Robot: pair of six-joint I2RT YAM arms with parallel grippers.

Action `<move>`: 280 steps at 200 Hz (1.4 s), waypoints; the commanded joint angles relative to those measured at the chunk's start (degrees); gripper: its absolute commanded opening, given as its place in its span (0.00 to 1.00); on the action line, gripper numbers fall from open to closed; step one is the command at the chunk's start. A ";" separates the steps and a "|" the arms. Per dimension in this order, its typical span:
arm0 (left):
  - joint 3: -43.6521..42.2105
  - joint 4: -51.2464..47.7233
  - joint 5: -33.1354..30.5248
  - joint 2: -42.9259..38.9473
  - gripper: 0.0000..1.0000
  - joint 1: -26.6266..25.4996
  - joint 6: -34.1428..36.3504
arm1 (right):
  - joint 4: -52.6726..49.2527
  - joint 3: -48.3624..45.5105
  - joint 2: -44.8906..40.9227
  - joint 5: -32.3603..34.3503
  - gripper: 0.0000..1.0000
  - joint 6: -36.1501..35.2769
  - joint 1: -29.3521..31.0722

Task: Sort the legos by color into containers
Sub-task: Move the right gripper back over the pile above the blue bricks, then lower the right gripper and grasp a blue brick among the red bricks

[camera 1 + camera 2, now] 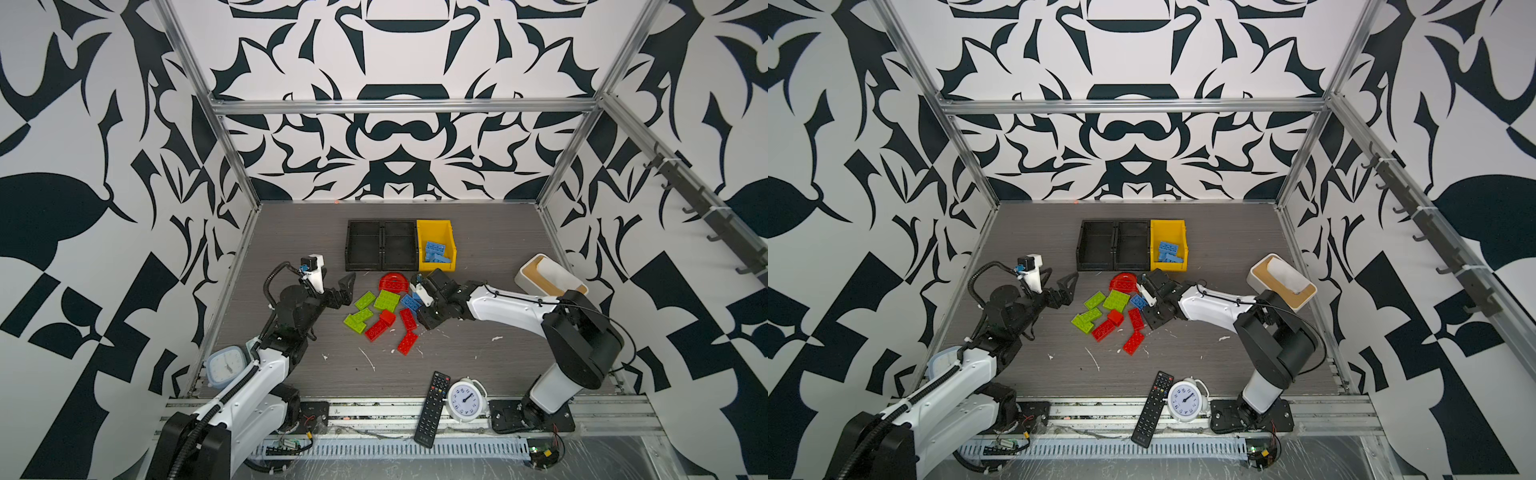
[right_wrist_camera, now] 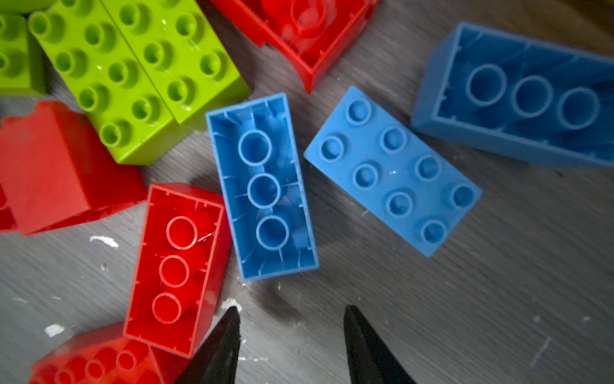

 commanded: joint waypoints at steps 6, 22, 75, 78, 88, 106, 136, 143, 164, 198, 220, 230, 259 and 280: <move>-0.87 1.40 0.37 0.25 0.99 0.03 -0.33 | 1.83 2.94 1.05 -0.59 0.53 -1.28 0.20; -0.89 1.38 0.08 0.29 0.99 0.04 -0.25 | 2.44 3.31 1.67 -1.14 0.53 -1.52 0.15; -0.86 1.63 0.49 0.64 0.99 0.02 -0.42 | 4.90 4.14 3.48 -1.81 0.55 -1.68 0.18; -0.79 1.61 0.61 0.69 0.99 0.04 -0.45 | 4.90 4.26 3.62 -1.86 0.55 -1.74 0.13; -0.77 1.53 0.54 0.82 0.99 0.10 -0.44 | 4.90 4.88 4.35 -2.15 0.55 -1.98 0.13; -0.78 1.39 0.45 0.73 0.99 0.08 -0.35 | 4.78 5.80 5.36 -2.31 0.55 -2.41 0.12; -0.78 1.18 0.19 0.30 0.99 -0.01 -0.25 | 3.88 7.44 6.56 -1.35 0.54 -3.02 0.15; -0.78 1.18 0.14 0.29 0.99 0.03 -0.20 | 3.91 7.75 6.80 -1.43 0.53 -3.11 0.13; -0.78 1.05 0.10 0.28 0.99 0.10 -0.25 | 3.85 8.32 7.65 -2.20 0.51 -3.02 0.21; -0.78 1.06 0.09 0.29 1.00 0.07 -0.13 | 3.85 8.25 7.99 -2.00 0.47 -2.75 0.45; -0.78 1.11 0.10 0.29 0.99 0.05 -0.12 | 3.63 8.12 7.93 -0.92 0.44 -2.49 0.48; -0.73 1.08 0.09 0.37 0.99 0.05 -0.23 | 3.59 7.99 7.94 -0.56 0.42 -2.27 0.53; -0.75 1.06 0.09 0.33 0.99 0.05 -0.24 | 4.26 7.20 7.33 -0.09 0.36 -1.45 0.59; -0.72 1.08 0.05 0.21 0.99 0.04 -0.26 | 4.14 6.88 6.72 0.52 0.33 -1.26 0.57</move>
